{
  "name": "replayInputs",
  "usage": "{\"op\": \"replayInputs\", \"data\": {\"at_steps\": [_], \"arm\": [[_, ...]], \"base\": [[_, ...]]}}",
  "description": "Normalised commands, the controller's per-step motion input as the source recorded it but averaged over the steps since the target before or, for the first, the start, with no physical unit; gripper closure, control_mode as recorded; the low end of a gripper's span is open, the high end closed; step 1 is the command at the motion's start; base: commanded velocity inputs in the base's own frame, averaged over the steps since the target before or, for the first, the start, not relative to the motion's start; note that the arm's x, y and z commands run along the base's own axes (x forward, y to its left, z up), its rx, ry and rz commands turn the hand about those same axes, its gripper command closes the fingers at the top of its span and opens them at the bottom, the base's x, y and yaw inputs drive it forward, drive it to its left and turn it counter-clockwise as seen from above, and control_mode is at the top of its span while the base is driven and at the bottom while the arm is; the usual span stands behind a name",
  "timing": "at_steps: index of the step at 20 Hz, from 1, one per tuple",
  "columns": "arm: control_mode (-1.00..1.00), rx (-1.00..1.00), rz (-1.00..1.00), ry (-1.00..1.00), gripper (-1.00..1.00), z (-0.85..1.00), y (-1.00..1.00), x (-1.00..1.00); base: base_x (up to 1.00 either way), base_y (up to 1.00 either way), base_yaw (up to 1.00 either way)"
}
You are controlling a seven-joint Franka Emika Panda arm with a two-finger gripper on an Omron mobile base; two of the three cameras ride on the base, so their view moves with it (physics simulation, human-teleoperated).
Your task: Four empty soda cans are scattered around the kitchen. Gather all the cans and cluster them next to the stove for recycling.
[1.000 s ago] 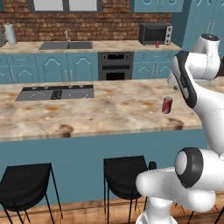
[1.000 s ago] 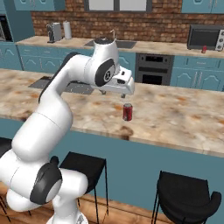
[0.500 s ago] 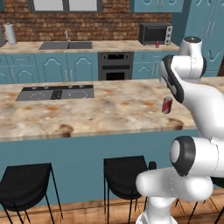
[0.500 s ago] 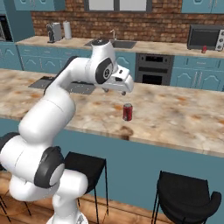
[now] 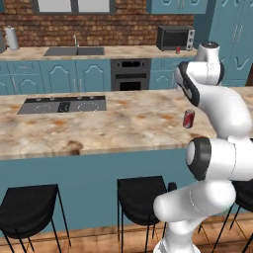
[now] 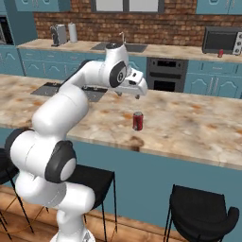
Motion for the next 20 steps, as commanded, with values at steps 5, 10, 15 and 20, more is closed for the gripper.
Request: {"op": "replayInputs", "data": {"at_steps": [5, 10, 15, 20], "arm": [[-1.0, 0.09, 0.0, 0.0, -1.0, -0.52, -0.45, 0.27], [-1.0, 0.05, 0.0, 0.01, -1.0, -0.2, -0.15, 0.18], [-1.0, 0.0, 0.0, 0.11, -1.0, 0.0, 0.0, 0.08], [-1.0, -0.01, 0.0, 0.17, -1.0, -0.1, 0.01, 0.37]], "base": [[0.0, 0.0, 0.0], [0.0, 0.0, 0.0], [0.0, 0.0, 0.0], [0.0, 0.0, 0.0]]}}
